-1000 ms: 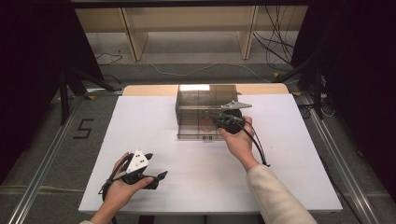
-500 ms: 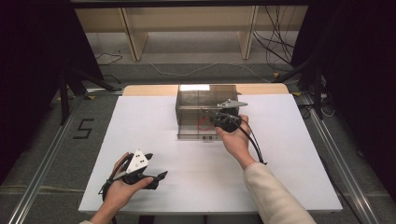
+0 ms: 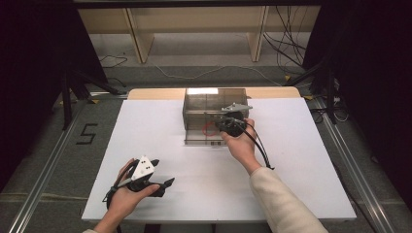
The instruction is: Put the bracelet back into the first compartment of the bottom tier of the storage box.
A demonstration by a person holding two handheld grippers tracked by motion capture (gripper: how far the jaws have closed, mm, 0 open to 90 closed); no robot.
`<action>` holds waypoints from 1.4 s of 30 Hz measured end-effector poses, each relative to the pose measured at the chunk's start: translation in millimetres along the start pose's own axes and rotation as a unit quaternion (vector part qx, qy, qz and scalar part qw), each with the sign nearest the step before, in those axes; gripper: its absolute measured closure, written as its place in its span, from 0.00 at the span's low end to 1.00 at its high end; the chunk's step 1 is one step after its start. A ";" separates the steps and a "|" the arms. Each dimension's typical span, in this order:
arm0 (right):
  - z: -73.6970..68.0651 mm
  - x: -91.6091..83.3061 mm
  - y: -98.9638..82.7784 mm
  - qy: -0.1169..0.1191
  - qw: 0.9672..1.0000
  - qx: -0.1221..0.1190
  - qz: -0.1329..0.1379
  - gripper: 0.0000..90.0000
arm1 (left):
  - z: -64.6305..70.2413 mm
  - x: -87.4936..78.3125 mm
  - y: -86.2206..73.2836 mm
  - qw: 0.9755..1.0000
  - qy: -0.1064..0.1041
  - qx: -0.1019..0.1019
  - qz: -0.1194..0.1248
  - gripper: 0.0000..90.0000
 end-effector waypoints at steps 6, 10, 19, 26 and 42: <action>-3.4 3.1 2.4 0.001 1.000 -0.003 -0.002 1.00 | 0.2 0.0 0.1 1.000 0.000 0.000 0.000 0.18; -6.4 6.3 3.9 0.003 1.000 -0.005 -0.003 1.00 | 0.3 0.0 0.2 1.000 -0.001 0.000 0.001 0.18; -9.8 13.4 5.2 0.003 1.000 -0.009 -0.008 1.00 | 0.7 0.2 0.3 1.000 -0.001 0.000 0.002 0.18; -12.0 18.8 4.0 0.006 1.000 -0.009 -0.012 1.00 | 0.8 0.1 0.4 1.000 -0.002 0.000 0.001 0.18; -13.2 33.1 0.3 0.004 1.000 -0.010 -0.023 1.00 | 1.1 0.4 0.5 1.000 -0.003 0.001 0.001 0.18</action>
Point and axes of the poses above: each handheld gripper's, and its own axes: x roughly forward along the jaws, y roughly out of its top, z roughly to its right, the point moved 5 cm from there along x, roughly forward along the jaws, and after that the axes turned 4 degrees about -z, right-handed, at the moved point
